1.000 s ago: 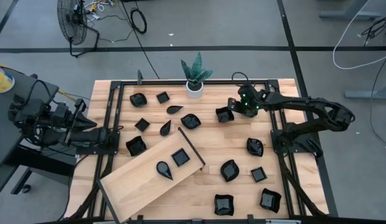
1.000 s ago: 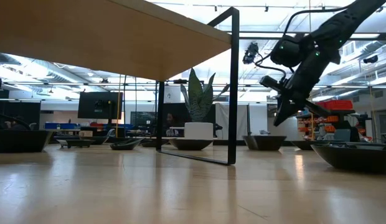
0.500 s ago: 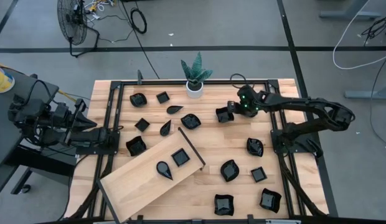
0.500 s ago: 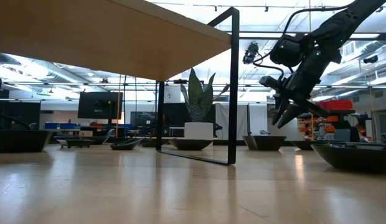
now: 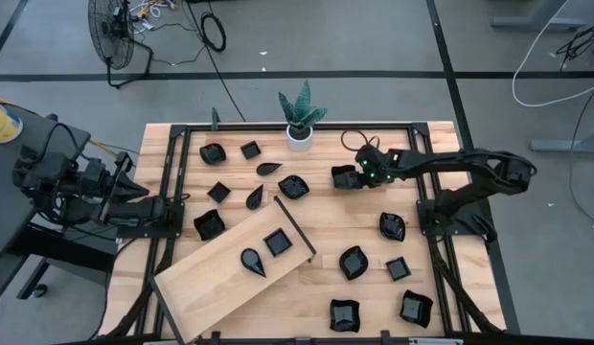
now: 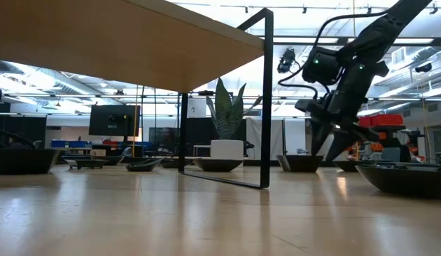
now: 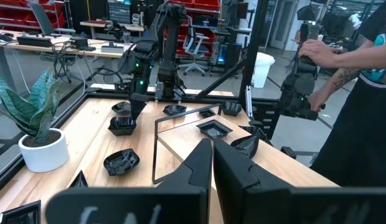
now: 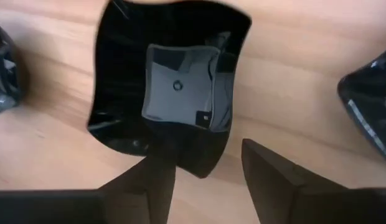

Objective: Pick & Place Mini shaped plates
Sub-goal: Put the black distorted square plate on the shelf

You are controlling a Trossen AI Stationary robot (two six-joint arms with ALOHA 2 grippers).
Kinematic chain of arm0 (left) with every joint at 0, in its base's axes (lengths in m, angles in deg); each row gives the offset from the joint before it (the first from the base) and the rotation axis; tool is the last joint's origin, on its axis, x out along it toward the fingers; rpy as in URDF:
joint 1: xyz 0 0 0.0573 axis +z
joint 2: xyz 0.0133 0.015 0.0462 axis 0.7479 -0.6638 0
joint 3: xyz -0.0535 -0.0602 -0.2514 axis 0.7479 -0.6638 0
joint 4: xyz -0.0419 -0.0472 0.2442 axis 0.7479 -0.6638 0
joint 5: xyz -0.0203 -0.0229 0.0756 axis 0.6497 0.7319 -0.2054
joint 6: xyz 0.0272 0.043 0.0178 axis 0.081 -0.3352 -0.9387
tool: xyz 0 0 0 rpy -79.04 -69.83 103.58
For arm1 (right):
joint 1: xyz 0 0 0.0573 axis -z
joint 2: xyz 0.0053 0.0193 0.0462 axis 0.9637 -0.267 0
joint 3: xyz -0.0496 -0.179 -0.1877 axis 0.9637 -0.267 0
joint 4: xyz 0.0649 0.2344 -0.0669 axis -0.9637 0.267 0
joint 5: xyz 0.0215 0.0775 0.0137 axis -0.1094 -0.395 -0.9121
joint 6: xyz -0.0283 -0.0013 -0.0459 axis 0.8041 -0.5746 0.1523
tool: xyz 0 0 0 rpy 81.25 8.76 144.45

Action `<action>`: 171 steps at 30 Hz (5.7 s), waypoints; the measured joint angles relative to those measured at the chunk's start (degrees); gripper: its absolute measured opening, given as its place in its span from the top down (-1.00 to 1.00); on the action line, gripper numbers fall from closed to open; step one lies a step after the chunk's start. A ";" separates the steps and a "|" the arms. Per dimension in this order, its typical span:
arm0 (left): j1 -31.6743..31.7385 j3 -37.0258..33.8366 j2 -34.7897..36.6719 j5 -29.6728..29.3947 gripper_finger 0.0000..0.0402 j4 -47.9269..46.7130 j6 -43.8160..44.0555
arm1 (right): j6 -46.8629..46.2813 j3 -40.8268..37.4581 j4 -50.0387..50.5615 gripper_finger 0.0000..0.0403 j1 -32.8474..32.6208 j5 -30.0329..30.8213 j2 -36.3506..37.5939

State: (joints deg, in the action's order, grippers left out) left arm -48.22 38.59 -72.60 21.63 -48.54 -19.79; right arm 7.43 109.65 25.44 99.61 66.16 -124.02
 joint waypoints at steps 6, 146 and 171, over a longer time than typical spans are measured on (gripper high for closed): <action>0.02 0.02 0.00 0.00 0.91 0.01 0.00 | -0.88 0.00 -0.03 0.23 -0.26 0.55 -0.57; 0.00 0.00 0.00 0.03 0.91 -0.01 0.00 | 37.16 86.95 -8.41 1.00 -36.17 -20.09 -49.05; 0.01 -0.01 0.00 0.00 0.91 0.00 0.00 | 51.03 86.99 -4.54 1.00 -34.59 -18.23 -53.11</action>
State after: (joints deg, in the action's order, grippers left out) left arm -48.21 38.58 -72.60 21.63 -48.55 -19.79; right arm 58.46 196.65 20.90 65.02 47.93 -177.13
